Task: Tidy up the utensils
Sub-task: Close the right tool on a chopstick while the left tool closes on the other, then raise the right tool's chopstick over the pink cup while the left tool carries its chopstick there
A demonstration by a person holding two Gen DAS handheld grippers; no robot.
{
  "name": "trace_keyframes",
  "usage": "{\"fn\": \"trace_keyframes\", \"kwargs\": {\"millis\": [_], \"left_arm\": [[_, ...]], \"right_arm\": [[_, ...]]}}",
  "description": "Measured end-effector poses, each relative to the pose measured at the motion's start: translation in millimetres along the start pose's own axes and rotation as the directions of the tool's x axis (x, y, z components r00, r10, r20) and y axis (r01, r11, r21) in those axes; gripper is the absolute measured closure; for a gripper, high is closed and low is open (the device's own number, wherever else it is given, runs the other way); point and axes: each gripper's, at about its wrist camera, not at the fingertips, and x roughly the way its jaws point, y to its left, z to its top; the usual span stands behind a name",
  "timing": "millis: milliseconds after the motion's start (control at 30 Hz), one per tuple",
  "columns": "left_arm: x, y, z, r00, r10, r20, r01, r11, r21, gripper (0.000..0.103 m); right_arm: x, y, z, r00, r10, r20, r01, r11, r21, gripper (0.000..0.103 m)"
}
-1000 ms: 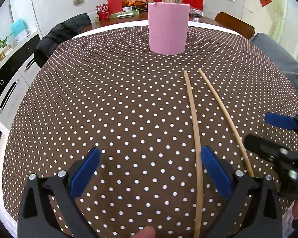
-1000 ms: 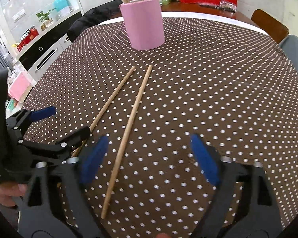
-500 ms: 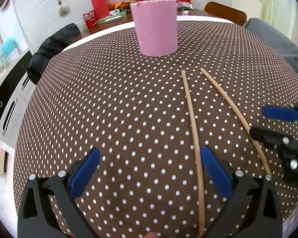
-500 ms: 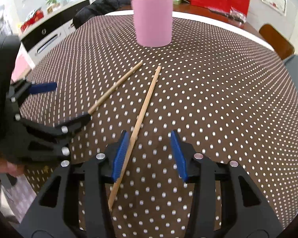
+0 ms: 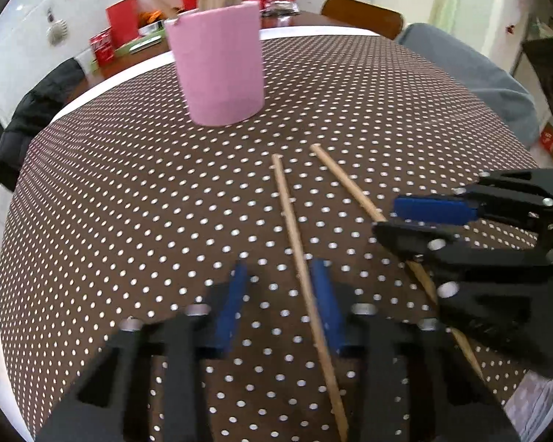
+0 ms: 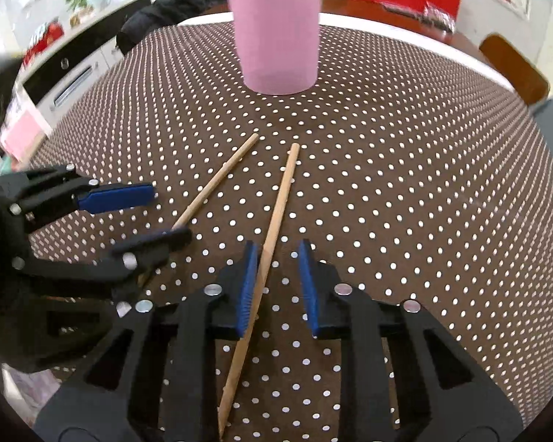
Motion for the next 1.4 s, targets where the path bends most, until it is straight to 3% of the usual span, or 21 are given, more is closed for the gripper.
{"fn": "trace_keyframes", "kwargs": {"millis": [33, 67, 200, 267, 433, 600, 800, 967, 1167, 1267, 1400], "left_arm": [[0, 0, 1, 1.0, -0.009, 0.001, 0.009, 1.0, -0.002, 0.096], [0, 0, 2, 1.0, -0.018, 0.001, 0.018, 1.0, -0.005, 0.098], [-3, 13, -3, 0.999, -0.025, 0.031, 0.027, 0.998, -0.058, 0.098], [-7, 18, -7, 0.998, -0.024, 0.059, 0.029, 0.995, -0.095, 0.098], [-28, 35, -6, 0.988, 0.003, 0.157, 0.026, 0.984, -0.179, 0.098], [-54, 48, 0, 0.962, 0.032, 0.271, 0.037, 0.969, -0.245, 0.098], [-76, 51, 1, 0.929, 0.049, 0.367, 0.06, 0.958, -0.281, 0.098], [-101, 51, 0, 0.892, 0.062, 0.448, 0.08, 0.953, -0.291, 0.098], [-129, 55, 13, 0.828, 0.073, 0.555, 0.11, 0.95, -0.291, 0.098], [-140, 62, 30, 0.79, 0.068, 0.61, 0.136, 0.95, -0.282, 0.098], [-156, 72, 56, 0.719, 0.036, 0.694, 0.202, 0.945, -0.258, 0.098]], "right_arm": [[0, 2, 0, 1.0, -0.002, -0.002, 0.002, 1.0, -0.011, 0.094], [0, 2, 0, 1.0, 0.005, -0.004, -0.005, 1.0, -0.009, 0.094], [-4, -7, -3, 0.999, 0.034, 0.013, -0.034, 0.999, 0.019, 0.097], [-12, -17, -7, 0.995, 0.08, 0.057, -0.082, 0.995, 0.048, 0.097], [-29, -32, -7, 0.986, 0.108, 0.13, -0.12, 0.989, 0.09, 0.097], [-49, -39, -5, 0.963, 0.134, 0.235, -0.163, 0.981, 0.106, 0.097], [-75, -44, 0, 0.916, 0.15, 0.371, -0.2, 0.975, 0.099, 0.097], [-92, -47, 11, 0.882, 0.156, 0.445, -0.219, 0.971, 0.095, 0.097], [-109, -42, 32, 0.834, 0.159, 0.528, -0.231, 0.97, 0.072, 0.097], [-116, -43, 47, 0.805, 0.16, 0.571, -0.235, 0.97, 0.059, 0.097], [-129, -45, 70, 0.758, 0.161, 0.632, -0.243, 0.969, 0.045, 0.097]]}}
